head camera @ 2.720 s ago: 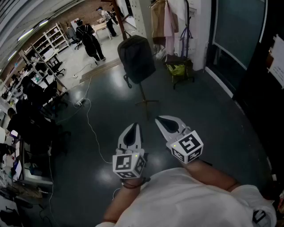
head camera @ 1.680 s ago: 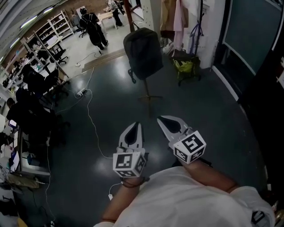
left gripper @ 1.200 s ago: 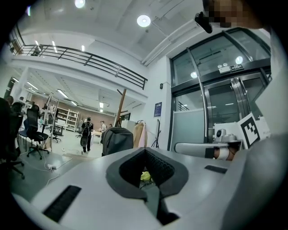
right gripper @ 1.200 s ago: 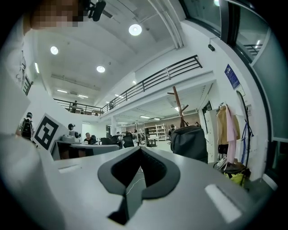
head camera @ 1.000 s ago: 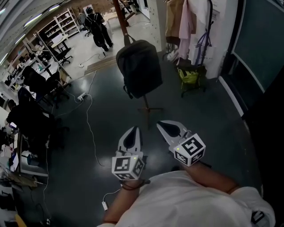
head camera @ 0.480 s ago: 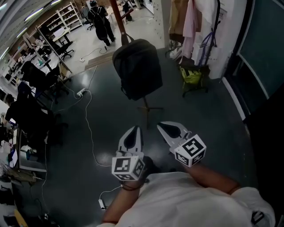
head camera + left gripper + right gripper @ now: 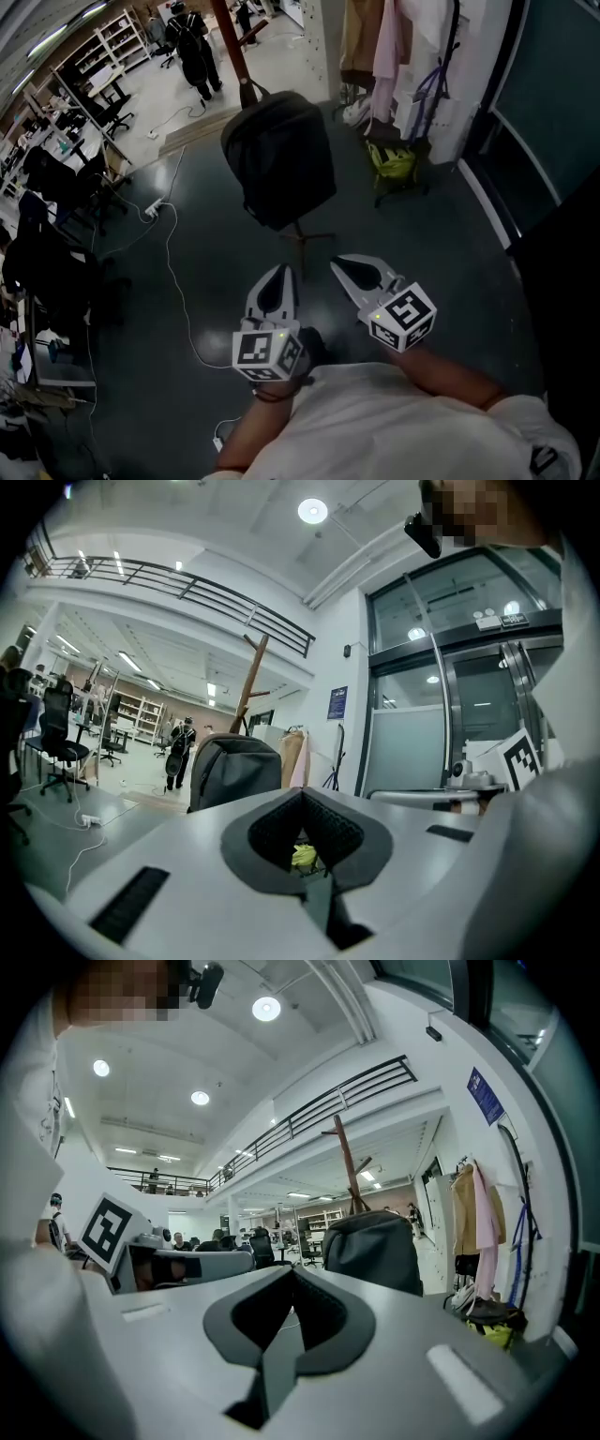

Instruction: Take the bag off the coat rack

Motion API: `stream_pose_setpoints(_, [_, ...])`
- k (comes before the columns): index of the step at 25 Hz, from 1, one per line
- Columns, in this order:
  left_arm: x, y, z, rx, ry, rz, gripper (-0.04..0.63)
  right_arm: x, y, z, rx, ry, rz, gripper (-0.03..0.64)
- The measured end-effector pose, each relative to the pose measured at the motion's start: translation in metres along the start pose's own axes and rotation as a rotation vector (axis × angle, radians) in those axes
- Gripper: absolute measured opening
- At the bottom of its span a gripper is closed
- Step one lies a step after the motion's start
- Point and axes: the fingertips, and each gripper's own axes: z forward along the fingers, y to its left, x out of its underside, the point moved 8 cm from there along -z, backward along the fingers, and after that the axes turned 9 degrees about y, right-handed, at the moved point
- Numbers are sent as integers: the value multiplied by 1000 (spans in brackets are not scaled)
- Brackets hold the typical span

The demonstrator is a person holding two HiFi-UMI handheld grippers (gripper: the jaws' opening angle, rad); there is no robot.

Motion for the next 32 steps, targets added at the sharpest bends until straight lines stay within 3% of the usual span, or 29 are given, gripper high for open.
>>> stream_pose_setpoints(11, [-55,91,77,62,3,17,6,-42,-37,104,54,-2,14,3])
stream_pose_setpoints(20, [-85,149,110,112,-5,35,6,-73,-49,167,95,-25,-9,3])
stream_pose_setpoints(32, [-111,191,135,162,-2,50,6,-101,-68,219,114,-67,-16,3])
